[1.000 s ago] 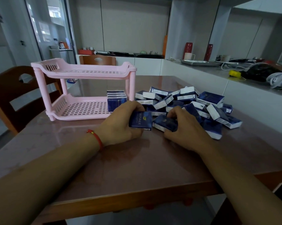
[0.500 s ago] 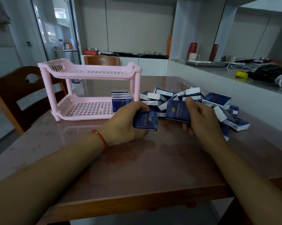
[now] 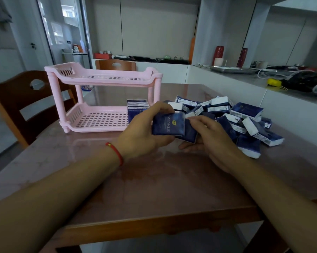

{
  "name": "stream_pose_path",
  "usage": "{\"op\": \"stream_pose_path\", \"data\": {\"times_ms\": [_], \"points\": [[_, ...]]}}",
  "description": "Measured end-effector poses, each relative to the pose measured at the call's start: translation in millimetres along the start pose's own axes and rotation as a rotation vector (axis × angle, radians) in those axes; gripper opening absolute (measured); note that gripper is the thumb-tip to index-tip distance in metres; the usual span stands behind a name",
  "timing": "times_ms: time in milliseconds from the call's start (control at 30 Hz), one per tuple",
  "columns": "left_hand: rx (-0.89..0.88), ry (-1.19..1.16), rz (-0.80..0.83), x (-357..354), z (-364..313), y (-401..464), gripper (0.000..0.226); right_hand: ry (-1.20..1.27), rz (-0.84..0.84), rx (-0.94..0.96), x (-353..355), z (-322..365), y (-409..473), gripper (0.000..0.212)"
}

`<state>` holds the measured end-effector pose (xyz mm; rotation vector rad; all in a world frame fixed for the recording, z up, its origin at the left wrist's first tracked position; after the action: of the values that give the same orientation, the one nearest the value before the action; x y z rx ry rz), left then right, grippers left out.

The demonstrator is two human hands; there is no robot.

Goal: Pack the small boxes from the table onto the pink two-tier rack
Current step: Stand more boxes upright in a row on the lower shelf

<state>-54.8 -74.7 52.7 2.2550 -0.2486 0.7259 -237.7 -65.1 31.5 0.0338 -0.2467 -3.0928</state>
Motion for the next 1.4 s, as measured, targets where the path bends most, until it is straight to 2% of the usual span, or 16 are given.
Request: {"op": "stream_pose_path", "data": {"times_ms": [67, 133, 200, 300, 367, 467, 667, 767, 900, 967, 1100, 1233, 1400], "points": [[0.043, -0.025, -0.062, 7, 6, 2, 0.059, 0.126, -0.034, -0.042, 6, -3, 3, 0.022], [0.091, -0.047, -0.096, 11, 13, 4, 0.059, 0.263, 0.007, -0.06, 9, -1, 4, 0.028], [0.118, -0.095, -0.098, 10, 16, 5, 0.056, 0.282, 0.067, -0.073, 9, -1, 3, 0.035], [0.139, -0.144, -0.078, 4, 15, 3, 0.052, 0.175, 0.04, -0.052, 7, -3, 3, 0.03], [0.144, -0.156, -0.065, 0, 14, 2, 0.053, 0.012, -0.015, 0.029, 9, -3, 2, 0.024], [0.112, -0.076, -0.043, -5, 9, 1, 0.058, -0.183, -0.02, 0.113, 10, 0, 1, 0.03], [0.032, 0.126, -0.013, -11, 7, -2, 0.079, -0.09, 0.167, 0.044, -3, -6, -4, 0.051], [-0.07, 0.281, 0.022, -13, 9, -2, 0.078, 0.028, 0.201, 0.013, -4, -8, -2, 0.046], [-0.167, 0.377, 0.098, -25, 3, -5, 0.085, -0.308, 0.089, 0.164, 3, -1, -3, 0.041], [-0.121, 0.309, 0.132, -24, 7, -4, 0.085, -0.288, 0.083, 0.172, 8, -1, -3, 0.043], [0.146, -0.013, 0.218, -16, 27, -3, 0.078, -0.358, 0.132, 0.17, 12, -4, -2, 0.046], [0.178, 0.061, 0.248, -15, 33, -4, 0.067, -0.549, 0.163, 0.204, 10, -5, -2, 0.048], [0.16, 0.137, 0.213, -9, 26, -1, 0.06, -0.533, 0.148, 0.247, 12, -3, 0, 0.051]]}}
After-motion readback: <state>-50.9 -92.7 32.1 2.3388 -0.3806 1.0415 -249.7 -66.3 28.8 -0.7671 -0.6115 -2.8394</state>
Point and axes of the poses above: each hand's wrist, its own y-axis towards the middle knuckle, its own x-axis out of the back of the hand, z = x × y, the point moved 5 cm from there along y, towards the middle knuckle, and after that the axes turned 5 degrees about y, right-handed, at the moved point
